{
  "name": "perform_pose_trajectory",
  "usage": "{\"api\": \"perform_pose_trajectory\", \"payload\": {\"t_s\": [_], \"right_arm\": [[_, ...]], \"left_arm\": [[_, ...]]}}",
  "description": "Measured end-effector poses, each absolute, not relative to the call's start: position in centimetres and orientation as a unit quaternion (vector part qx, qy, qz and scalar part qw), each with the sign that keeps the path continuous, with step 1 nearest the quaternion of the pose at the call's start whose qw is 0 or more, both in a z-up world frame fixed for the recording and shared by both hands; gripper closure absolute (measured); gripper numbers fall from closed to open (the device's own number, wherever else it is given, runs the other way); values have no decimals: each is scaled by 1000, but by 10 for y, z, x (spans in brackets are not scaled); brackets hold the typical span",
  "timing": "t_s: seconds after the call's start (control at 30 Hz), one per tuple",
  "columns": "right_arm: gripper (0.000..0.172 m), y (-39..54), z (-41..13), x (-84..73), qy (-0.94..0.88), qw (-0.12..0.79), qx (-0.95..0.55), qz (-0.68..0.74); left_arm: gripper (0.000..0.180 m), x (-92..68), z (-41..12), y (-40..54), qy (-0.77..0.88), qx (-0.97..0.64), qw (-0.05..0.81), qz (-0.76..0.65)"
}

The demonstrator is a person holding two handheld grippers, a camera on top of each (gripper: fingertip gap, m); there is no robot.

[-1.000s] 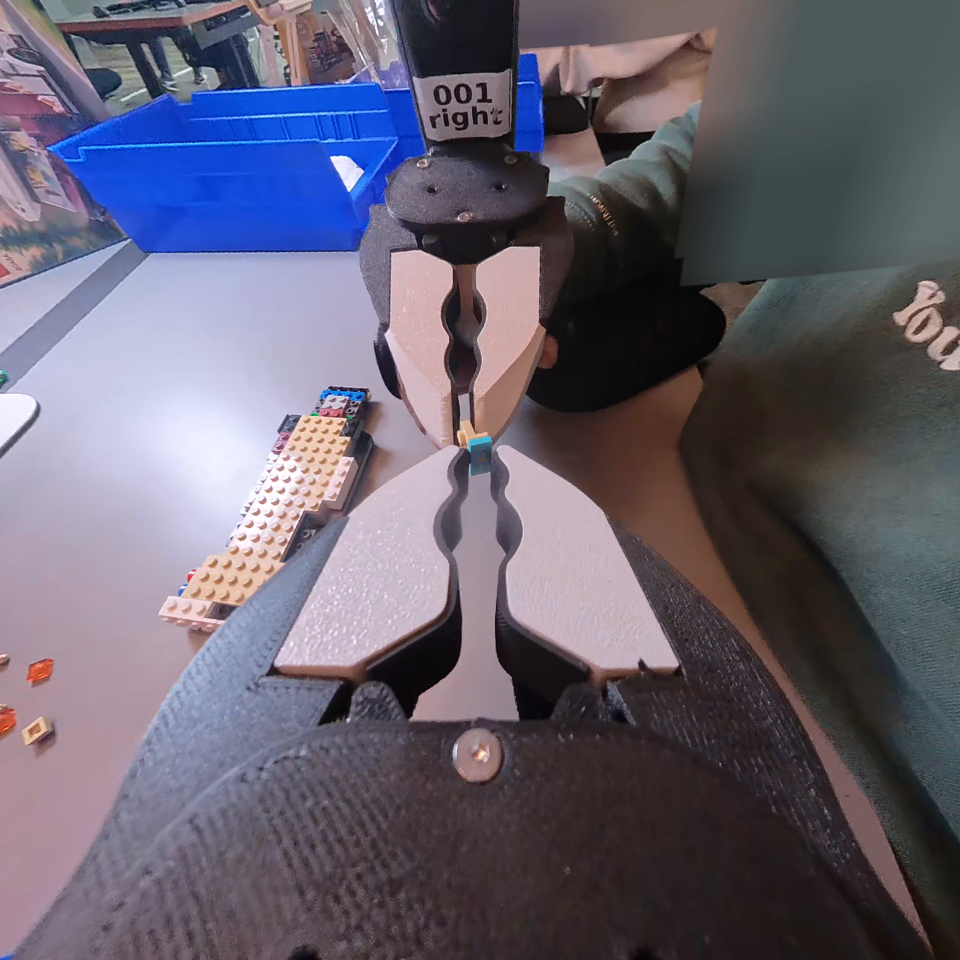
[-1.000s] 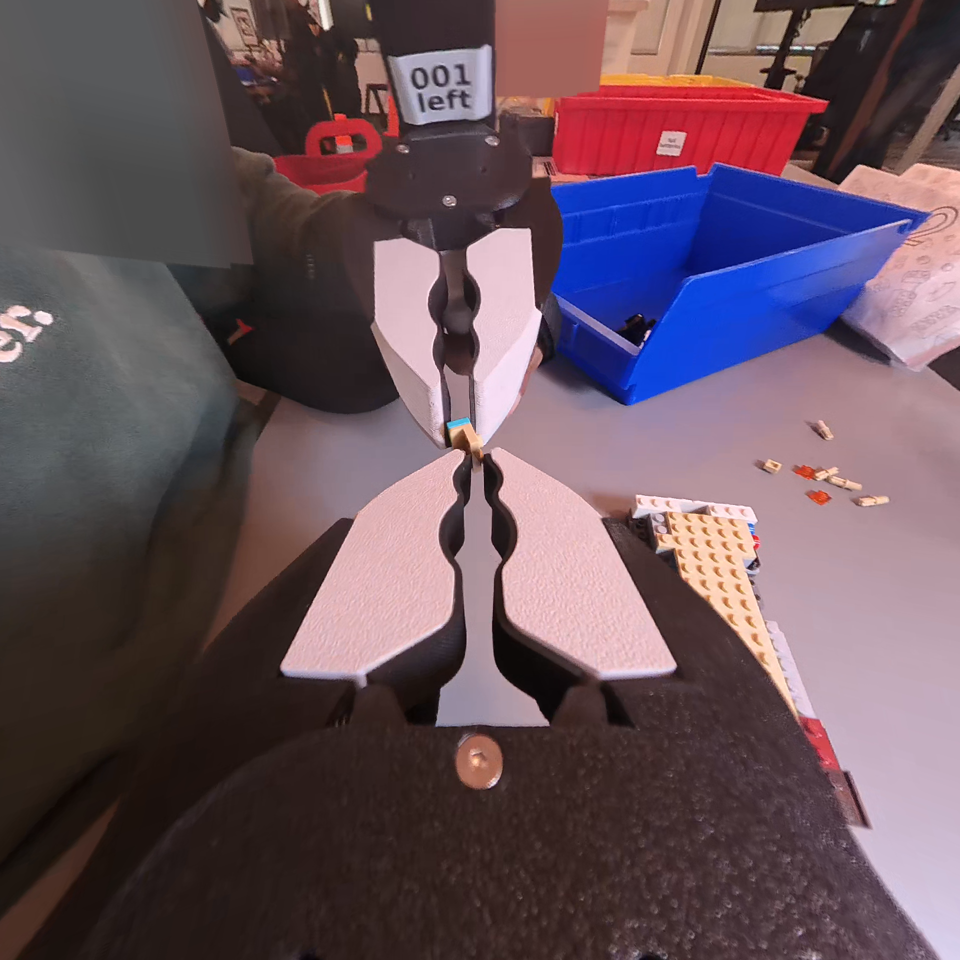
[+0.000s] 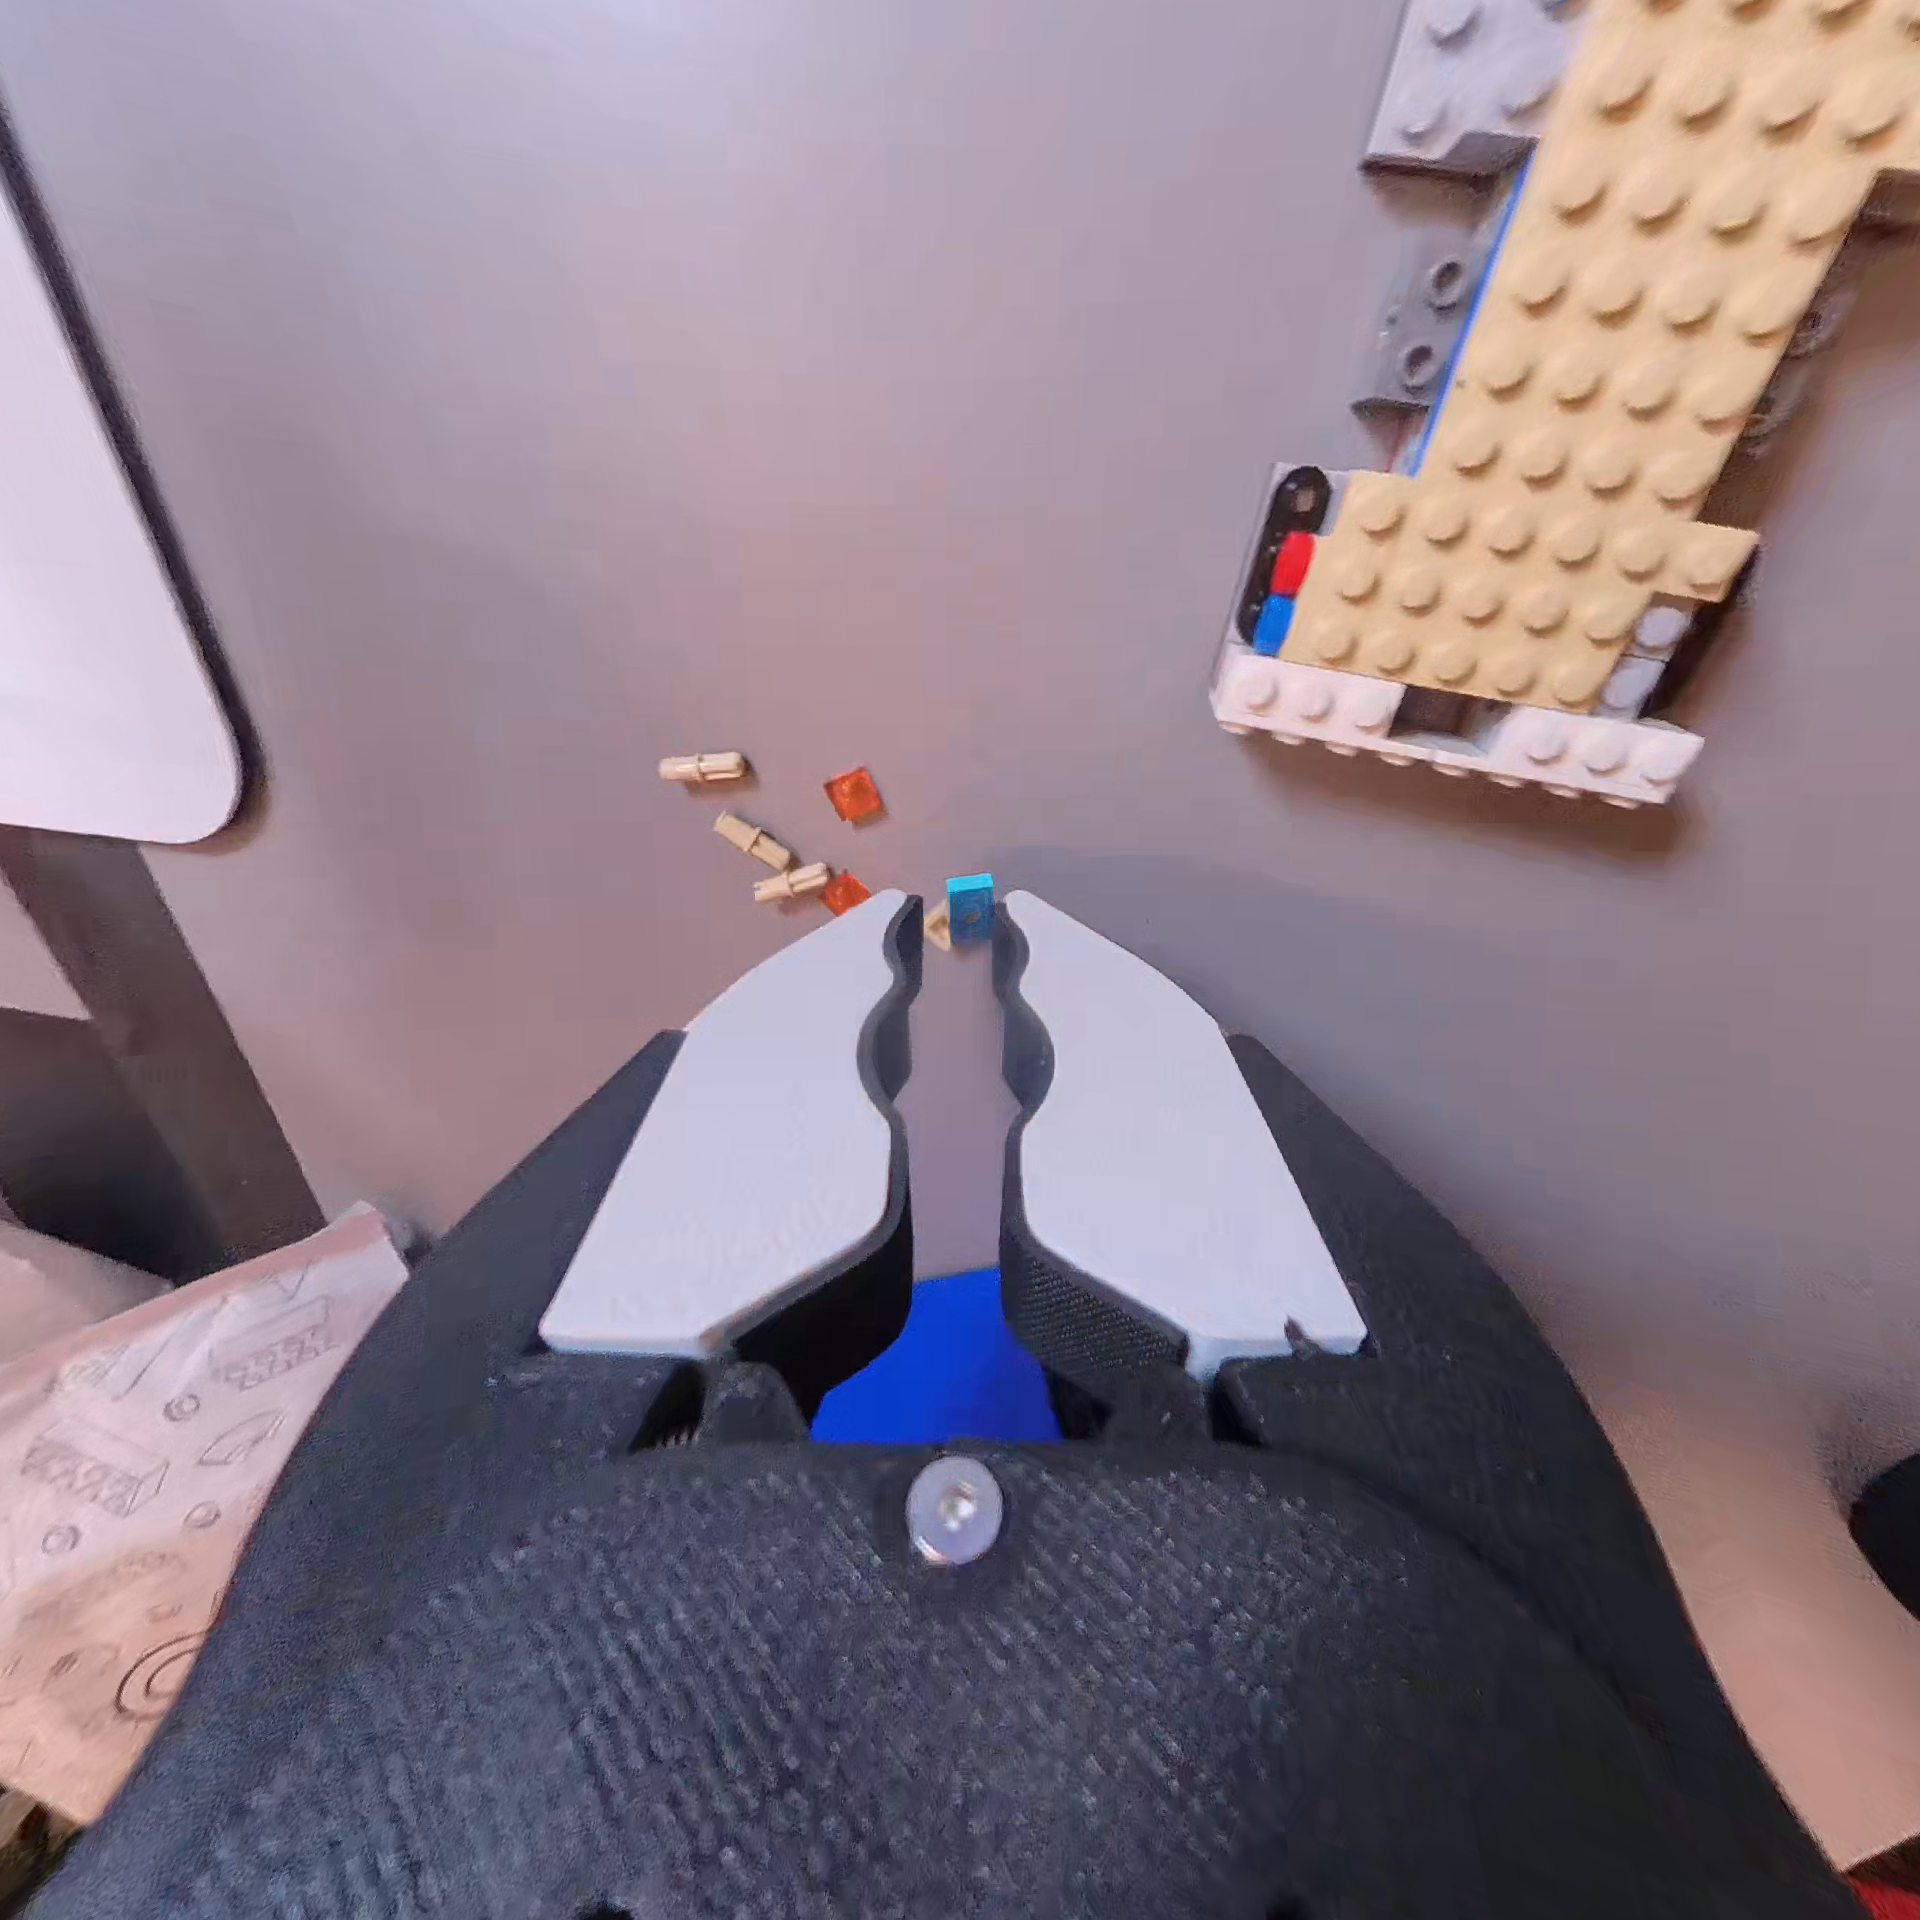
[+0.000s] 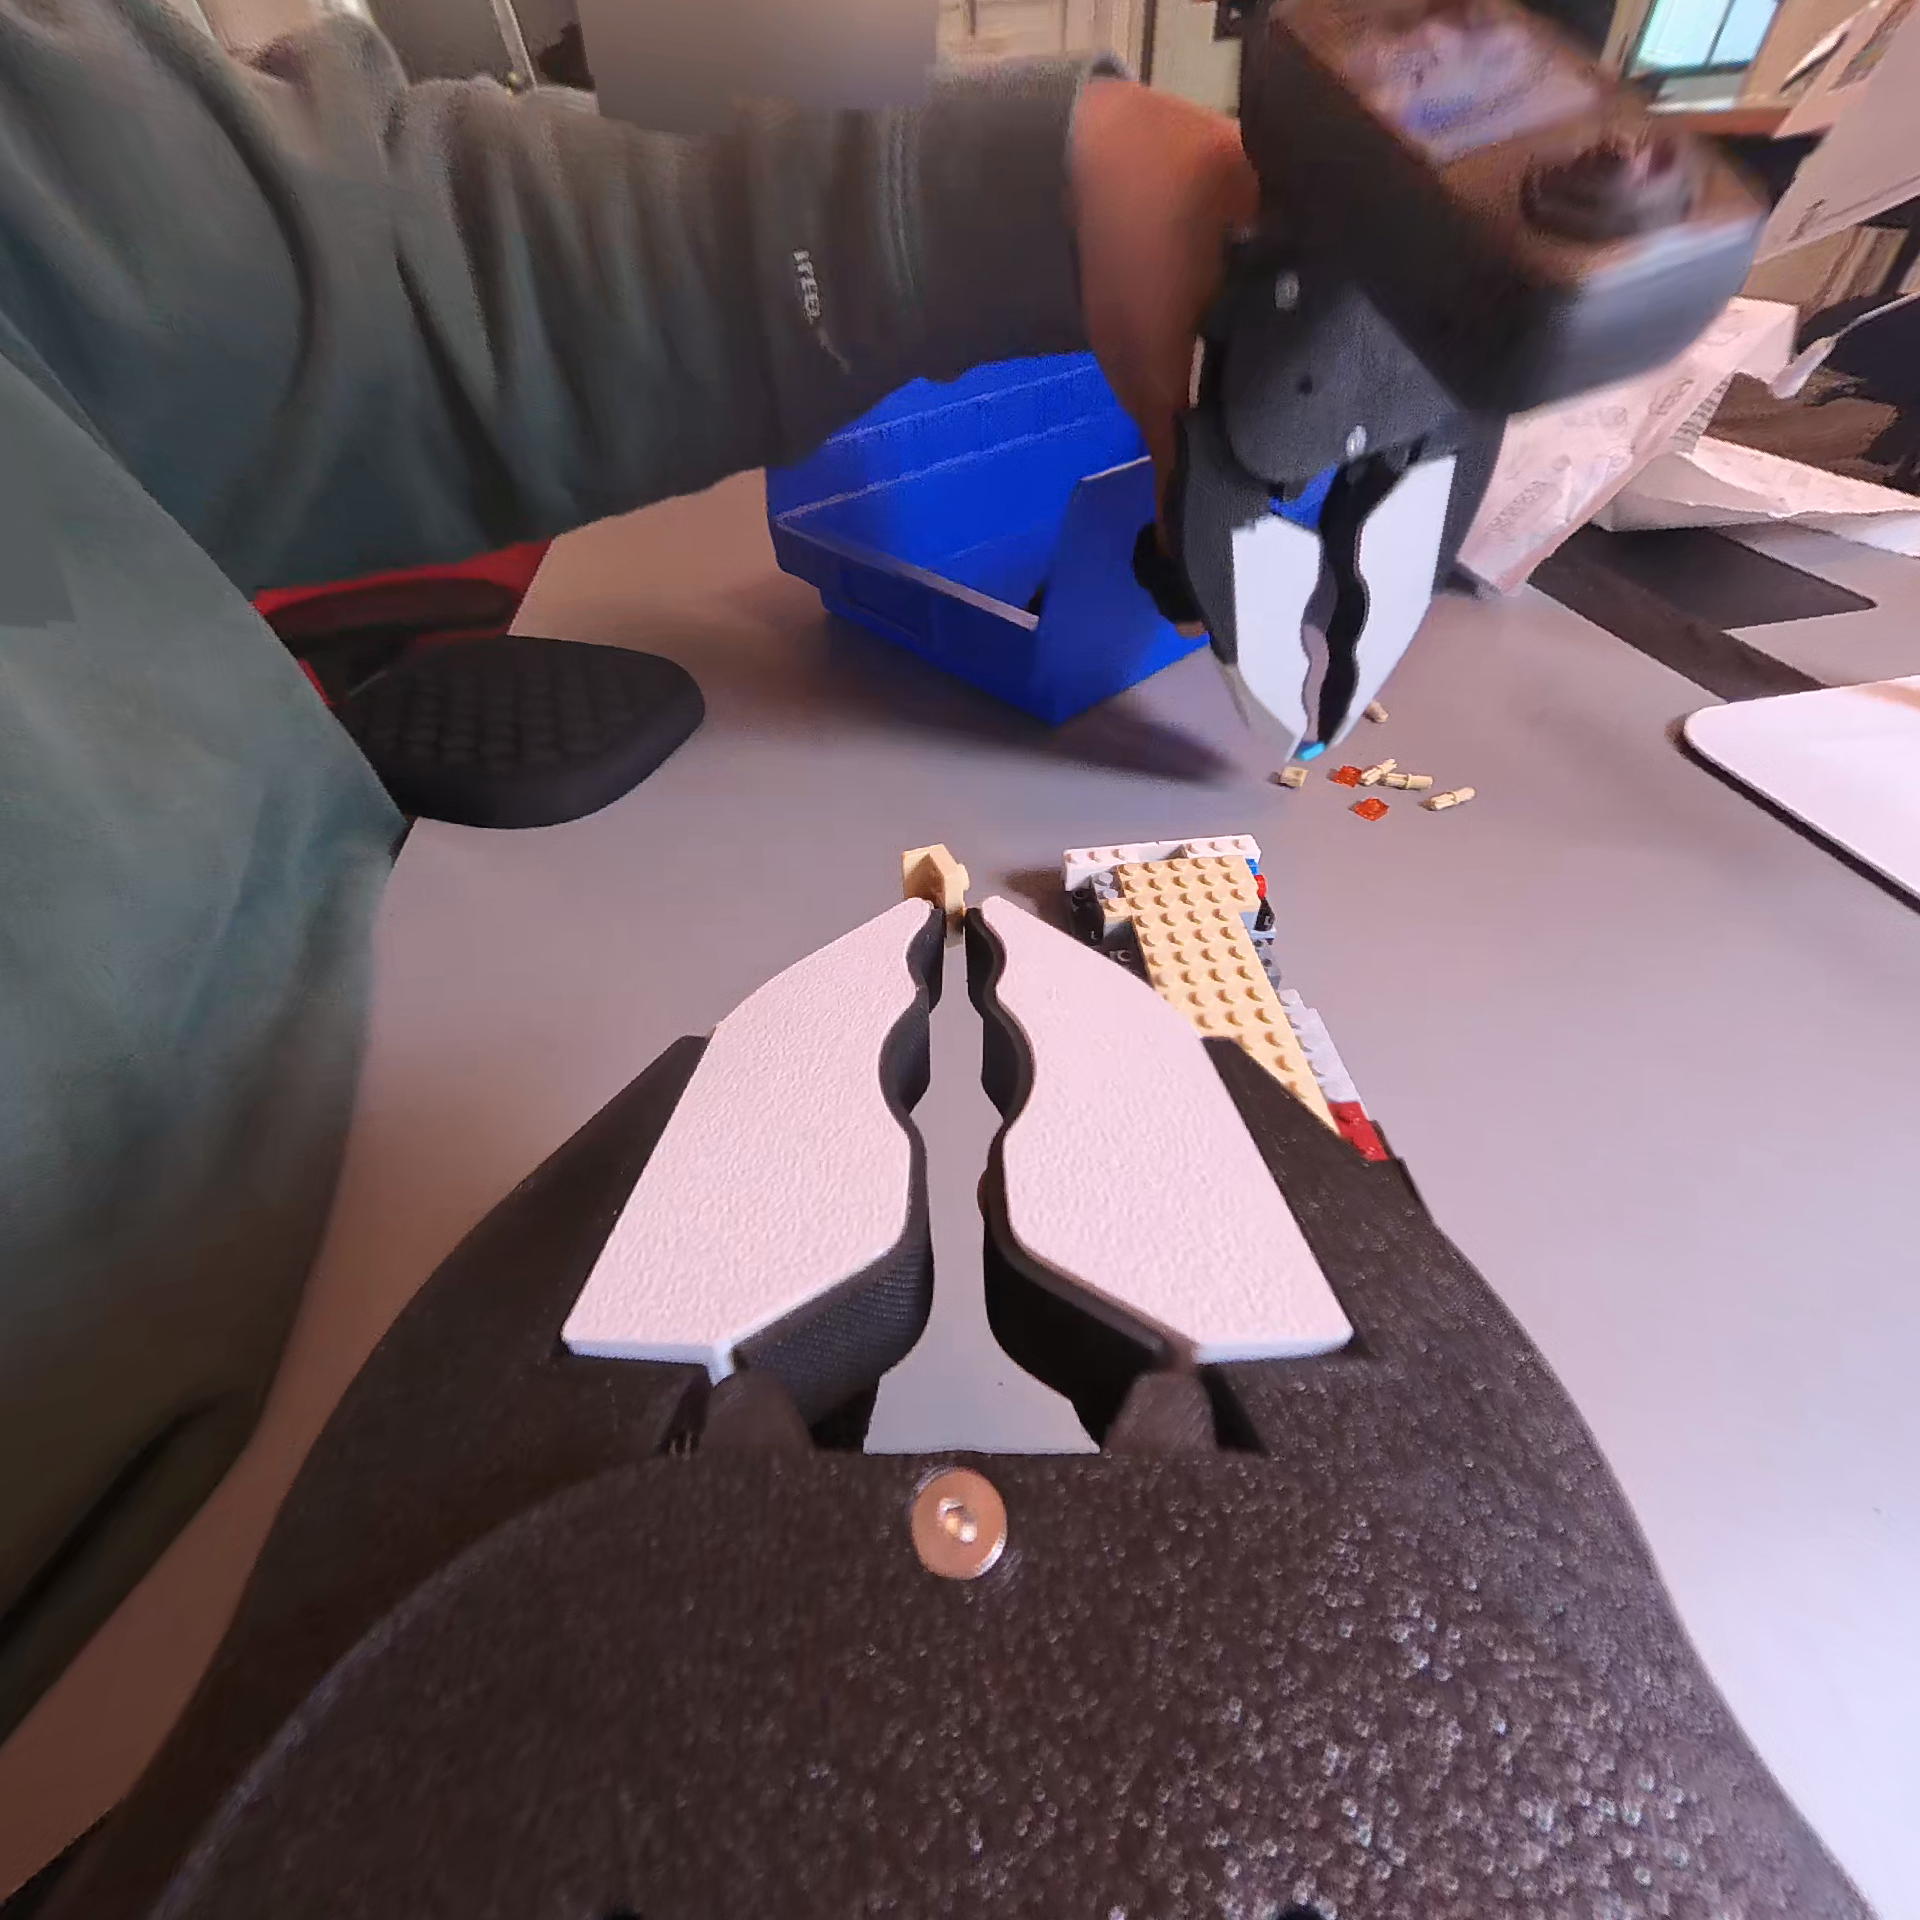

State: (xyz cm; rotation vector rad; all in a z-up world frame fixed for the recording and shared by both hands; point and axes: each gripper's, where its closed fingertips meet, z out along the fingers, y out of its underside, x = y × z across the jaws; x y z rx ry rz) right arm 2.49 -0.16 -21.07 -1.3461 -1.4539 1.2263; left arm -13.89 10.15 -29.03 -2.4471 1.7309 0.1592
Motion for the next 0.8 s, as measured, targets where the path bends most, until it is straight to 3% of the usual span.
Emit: {"api": "perform_pose_trajectory", "payload": {"t_s": [0.23, 0.43, 0.63, 0.8], "right_arm": [[168, 5, -210, 27, -558, 392, -539, 494], [168, 7, -211, 25, -555, 400, -544, 486], [168, 10, -202, 23, -545, 437, -535, 475], [168, 1, -188, 19, -540, 459, -505, 493]], "left_arm": [[141, -146, -303, 108, 583, -807, 60, 63], [136, -140, -278, 119, 592, -785, 158, 91], [148, -35, -205, 41, 596, -706, 346, -165], [149, 22, -190, -4, 556, -660, 416, -287]]}}
